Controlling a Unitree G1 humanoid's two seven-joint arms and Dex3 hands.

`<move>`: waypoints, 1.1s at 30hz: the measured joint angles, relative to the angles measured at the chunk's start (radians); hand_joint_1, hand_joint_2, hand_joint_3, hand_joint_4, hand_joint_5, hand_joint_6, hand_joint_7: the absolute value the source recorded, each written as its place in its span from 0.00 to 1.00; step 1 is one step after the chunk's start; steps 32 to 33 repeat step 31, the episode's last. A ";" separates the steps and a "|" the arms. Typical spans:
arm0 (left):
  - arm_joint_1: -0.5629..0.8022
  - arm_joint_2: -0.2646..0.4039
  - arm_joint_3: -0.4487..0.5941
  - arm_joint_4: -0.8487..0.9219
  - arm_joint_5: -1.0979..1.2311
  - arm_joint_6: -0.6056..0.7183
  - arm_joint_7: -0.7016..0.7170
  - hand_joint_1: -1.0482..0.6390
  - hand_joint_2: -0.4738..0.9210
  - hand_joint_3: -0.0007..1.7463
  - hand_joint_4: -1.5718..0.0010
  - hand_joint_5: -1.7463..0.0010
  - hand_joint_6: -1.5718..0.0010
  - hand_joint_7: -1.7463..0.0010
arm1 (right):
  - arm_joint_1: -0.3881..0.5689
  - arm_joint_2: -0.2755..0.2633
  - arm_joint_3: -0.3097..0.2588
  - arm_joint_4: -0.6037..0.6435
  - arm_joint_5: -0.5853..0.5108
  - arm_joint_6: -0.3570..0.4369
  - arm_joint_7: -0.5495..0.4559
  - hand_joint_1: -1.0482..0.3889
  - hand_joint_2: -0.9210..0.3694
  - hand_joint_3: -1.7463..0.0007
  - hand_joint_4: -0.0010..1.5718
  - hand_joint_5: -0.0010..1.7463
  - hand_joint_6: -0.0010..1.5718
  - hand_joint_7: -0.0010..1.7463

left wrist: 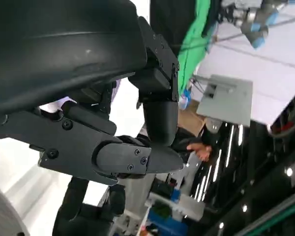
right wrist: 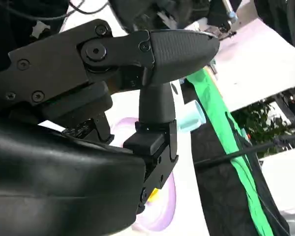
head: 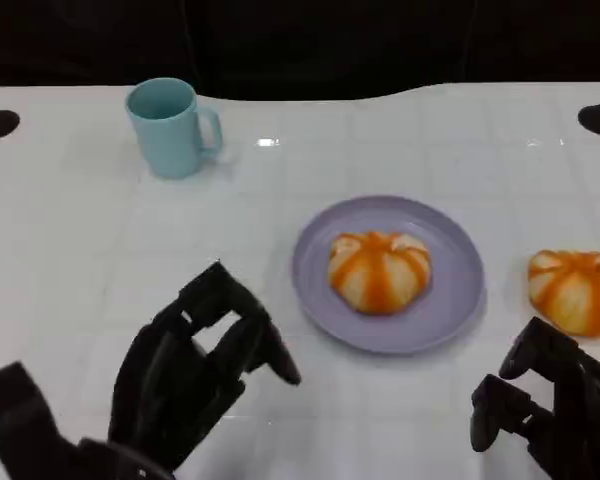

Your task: Grasp the bread from the table and place it into the plate.

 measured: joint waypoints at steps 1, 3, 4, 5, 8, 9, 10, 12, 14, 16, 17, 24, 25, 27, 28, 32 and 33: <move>0.011 -0.005 0.001 -0.001 0.001 -0.007 0.000 0.29 1.00 0.23 0.52 0.00 0.69 0.01 | 0.000 0.000 0.000 -0.001 0.000 0.000 0.000 0.33 0.00 0.78 0.48 1.00 0.38 0.91; 0.033 -0.021 0.003 -0.002 0.002 -0.027 0.000 0.29 1.00 0.23 0.53 0.00 0.70 0.00 | 0.003 -0.001 0.000 -0.004 -0.001 0.000 0.000 0.33 0.00 0.78 0.48 1.00 0.37 0.91; 0.043 -0.028 0.004 -0.002 0.002 -0.035 0.000 0.29 1.00 0.23 0.53 0.00 0.70 0.00 | 0.004 -0.001 0.000 -0.005 -0.001 0.000 0.000 0.33 0.00 0.78 0.48 1.00 0.37 0.91; 0.053 -0.035 0.005 -0.002 0.003 -0.039 0.000 0.29 1.00 0.23 0.53 0.00 0.70 0.00 | 0.006 -0.001 0.000 -0.005 0.000 0.000 0.000 0.33 0.00 0.78 0.48 1.00 0.37 0.91; 0.079 -0.047 0.005 -0.002 0.006 -0.045 0.000 0.29 1.00 0.21 0.53 0.00 0.69 0.00 | 0.007 -0.001 0.000 -0.007 0.000 0.000 -0.001 0.34 0.00 0.77 0.47 1.00 0.37 0.91; 0.080 -0.047 0.006 -0.002 0.006 -0.045 0.000 0.29 1.00 0.21 0.53 0.00 0.69 0.00 | 0.007 -0.002 0.000 -0.007 0.001 0.000 -0.001 0.34 0.00 0.77 0.47 1.00 0.37 0.91; 0.082 -0.047 0.007 -0.002 0.006 -0.045 0.001 0.29 1.00 0.21 0.53 0.00 0.69 0.00 | 0.007 -0.002 0.000 -0.007 0.001 0.000 0.000 0.34 0.00 0.77 0.47 1.00 0.37 0.91; 0.084 -0.047 0.009 -0.002 0.008 -0.045 0.003 0.29 1.00 0.21 0.53 0.00 0.69 0.01 | 0.007 -0.003 0.000 -0.008 0.000 0.000 0.000 0.34 0.00 0.77 0.47 1.00 0.37 0.91; 0.087 -0.047 0.010 -0.002 0.009 -0.045 0.003 0.29 1.00 0.21 0.54 0.00 0.69 0.01 | 0.007 -0.003 0.000 -0.008 0.000 0.000 0.000 0.33 0.00 0.77 0.47 1.00 0.37 0.91; 0.088 -0.045 0.012 0.006 0.012 -0.045 0.003 0.29 1.00 0.22 0.54 0.00 0.70 0.01 | 0.007 -0.003 0.000 -0.008 -0.001 -0.004 0.000 0.33 0.00 0.77 0.48 1.00 0.38 0.91; 0.088 -0.044 0.015 0.014 0.013 -0.045 0.003 0.29 1.00 0.22 0.54 0.00 0.70 0.01 | 0.007 -0.003 0.000 -0.008 -0.001 -0.008 0.000 0.33 0.00 0.77 0.48 1.00 0.38 0.91; 0.080 -0.040 0.029 0.062 0.029 -0.054 0.003 0.29 1.00 0.22 0.54 0.00 0.69 0.00 | 0.002 -0.009 -0.006 0.003 0.000 -0.016 0.003 0.34 0.00 0.77 0.48 1.00 0.37 0.91; 0.076 -0.040 0.031 0.065 0.032 -0.056 0.003 0.29 1.00 0.22 0.55 0.00 0.69 0.00 | 0.000 -0.009 -0.008 0.005 0.000 -0.017 0.005 0.33 0.00 0.77 0.48 1.00 0.38 0.91; 0.070 -0.039 0.035 0.072 0.033 -0.057 0.003 0.28 1.00 0.21 0.54 0.00 0.69 0.00 | -0.005 -0.009 -0.013 0.009 0.000 -0.018 0.006 0.33 0.00 0.77 0.48 1.00 0.38 0.92; 0.068 -0.040 0.037 0.077 0.033 -0.058 0.003 0.28 1.00 0.21 0.54 0.00 0.69 0.00 | -0.008 -0.009 -0.016 0.010 0.000 -0.018 0.006 0.33 0.00 0.77 0.48 1.00 0.38 0.92; 0.065 -0.042 0.041 0.089 0.034 -0.066 0.003 0.28 1.00 0.21 0.54 0.00 0.69 0.00 | -0.012 -0.009 -0.019 0.011 0.000 -0.019 0.006 0.32 0.00 0.78 0.48 1.00 0.37 0.92; 0.065 -0.042 0.041 0.089 0.034 -0.066 0.003 0.28 1.00 0.21 0.54 0.00 0.69 0.00 | -0.012 -0.009 -0.019 0.011 0.000 -0.019 0.006 0.32 0.00 0.78 0.48 1.00 0.37 0.92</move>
